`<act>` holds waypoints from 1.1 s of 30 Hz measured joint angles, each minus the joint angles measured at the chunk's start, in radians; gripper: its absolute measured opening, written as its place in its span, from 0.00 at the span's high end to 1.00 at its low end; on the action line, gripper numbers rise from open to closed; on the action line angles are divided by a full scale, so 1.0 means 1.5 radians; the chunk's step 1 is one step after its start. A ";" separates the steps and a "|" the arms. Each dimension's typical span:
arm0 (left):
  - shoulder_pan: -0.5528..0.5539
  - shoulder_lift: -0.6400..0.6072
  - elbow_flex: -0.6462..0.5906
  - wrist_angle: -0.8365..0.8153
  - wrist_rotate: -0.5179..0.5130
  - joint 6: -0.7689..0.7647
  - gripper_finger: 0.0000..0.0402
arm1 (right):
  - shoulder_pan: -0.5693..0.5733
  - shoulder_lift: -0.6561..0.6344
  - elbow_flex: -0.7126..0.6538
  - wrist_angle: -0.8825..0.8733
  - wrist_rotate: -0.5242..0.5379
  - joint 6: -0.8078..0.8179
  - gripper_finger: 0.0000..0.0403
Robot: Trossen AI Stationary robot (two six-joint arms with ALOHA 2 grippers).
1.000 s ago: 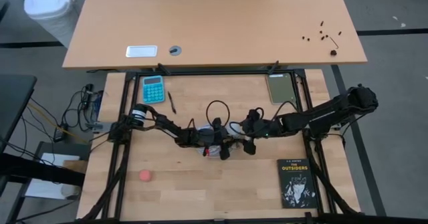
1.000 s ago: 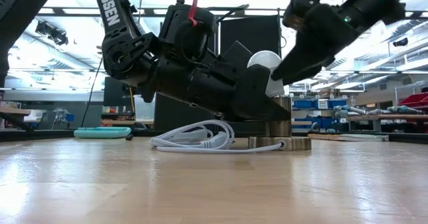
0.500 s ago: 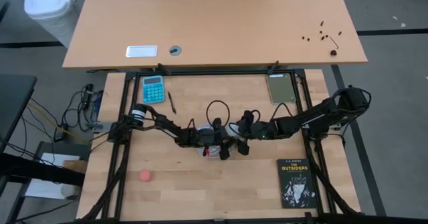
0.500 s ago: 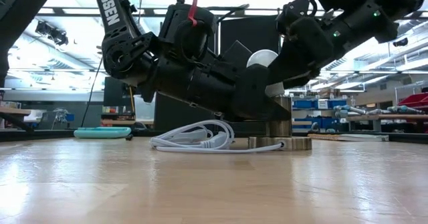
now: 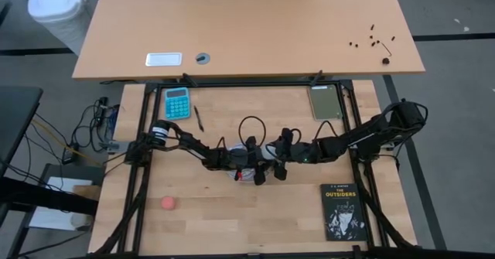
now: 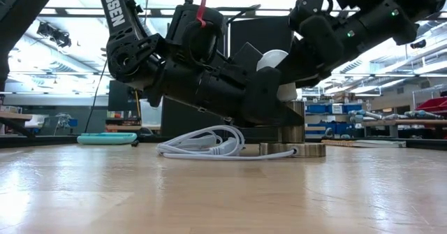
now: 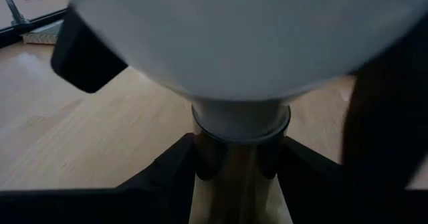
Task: Screw lightbulb
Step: Insert the white lightbulb into the desk lamp
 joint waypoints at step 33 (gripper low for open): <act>0.000 0.001 -0.001 0.015 0.001 -0.006 0.55 | 0.019 0.044 -0.175 0.510 0.014 -0.060 0.41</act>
